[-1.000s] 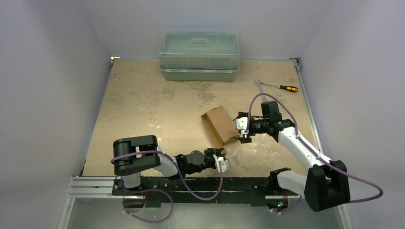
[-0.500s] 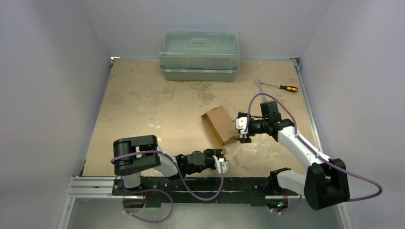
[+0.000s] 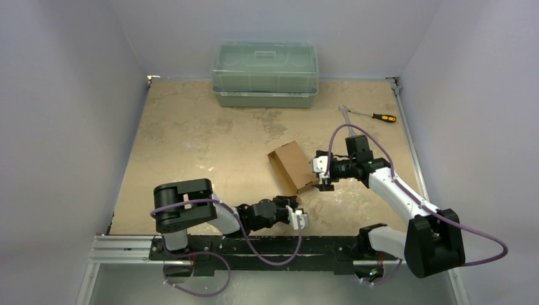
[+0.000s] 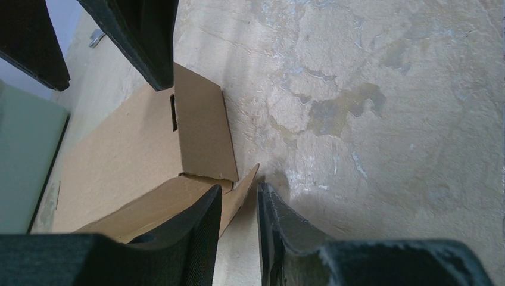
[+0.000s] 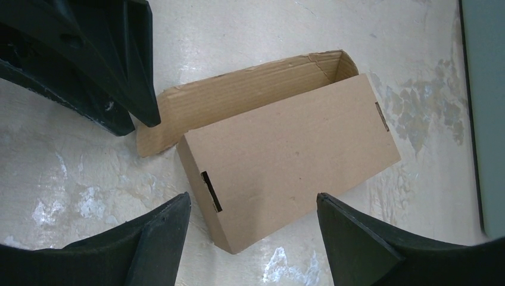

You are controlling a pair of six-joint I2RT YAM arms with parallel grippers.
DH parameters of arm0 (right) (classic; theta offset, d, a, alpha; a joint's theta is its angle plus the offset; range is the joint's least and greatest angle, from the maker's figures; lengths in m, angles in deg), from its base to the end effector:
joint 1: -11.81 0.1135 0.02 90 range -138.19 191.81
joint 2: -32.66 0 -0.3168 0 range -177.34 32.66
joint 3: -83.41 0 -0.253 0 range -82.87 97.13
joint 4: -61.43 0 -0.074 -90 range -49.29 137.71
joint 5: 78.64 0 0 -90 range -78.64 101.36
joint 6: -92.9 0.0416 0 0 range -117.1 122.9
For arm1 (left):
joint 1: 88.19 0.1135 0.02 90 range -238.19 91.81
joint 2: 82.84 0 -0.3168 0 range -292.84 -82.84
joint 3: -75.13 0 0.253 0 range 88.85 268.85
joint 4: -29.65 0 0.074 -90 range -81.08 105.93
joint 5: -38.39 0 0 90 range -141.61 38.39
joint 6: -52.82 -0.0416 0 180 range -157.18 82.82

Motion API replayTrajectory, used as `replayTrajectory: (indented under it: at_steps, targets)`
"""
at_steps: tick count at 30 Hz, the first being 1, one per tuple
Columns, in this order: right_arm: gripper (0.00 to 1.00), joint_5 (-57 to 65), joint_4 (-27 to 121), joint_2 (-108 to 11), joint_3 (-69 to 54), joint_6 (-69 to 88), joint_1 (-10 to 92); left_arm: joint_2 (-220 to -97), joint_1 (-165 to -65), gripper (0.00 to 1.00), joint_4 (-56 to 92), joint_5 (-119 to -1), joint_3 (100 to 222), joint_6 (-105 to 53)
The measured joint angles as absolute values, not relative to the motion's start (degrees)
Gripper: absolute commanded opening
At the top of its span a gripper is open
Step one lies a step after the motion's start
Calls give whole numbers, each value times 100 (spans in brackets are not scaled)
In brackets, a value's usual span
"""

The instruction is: Fold the paper box

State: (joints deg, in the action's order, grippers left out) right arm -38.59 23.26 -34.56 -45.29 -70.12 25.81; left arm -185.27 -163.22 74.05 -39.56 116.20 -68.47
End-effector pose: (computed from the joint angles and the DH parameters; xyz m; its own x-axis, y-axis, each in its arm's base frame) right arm 0.1861 0.0792 0.2546 0.3360 -0.5505 -0.7643 -0.9243 -0.0368 -0.3799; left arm 0.0908 -0.3061 0.1674 0.3995 0.4722 -0.7858 0.8024 0.2344 0.5488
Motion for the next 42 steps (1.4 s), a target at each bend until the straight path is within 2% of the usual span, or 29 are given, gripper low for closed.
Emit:
replayTrajectory:
  at_steps: [7,13,31,36,42]
  targets:
    - [80,-3859,2313,-3458,-4529,-7009,2602,-18553,-16280,25,7233,-3960,11677,-6961]
    - [80,-3859,2307,-3478,-4529,-6996,2605,-18569,-16232,17,7137,-3967,11677,-6980]
    - [80,-3761,2289,-3524,-4529,-6957,2618,-18582,-16143,7,7088,-4078,11714,-6980]
    - [80,-3761,2289,-3532,-4526,-6922,2629,-18582,-16114,0,7091,-4109,11716,-6972]
    - [80,-3778,2285,-3565,-4478,-6703,2633,-18582,-16027,0,7108,-4218,11714,-6928]
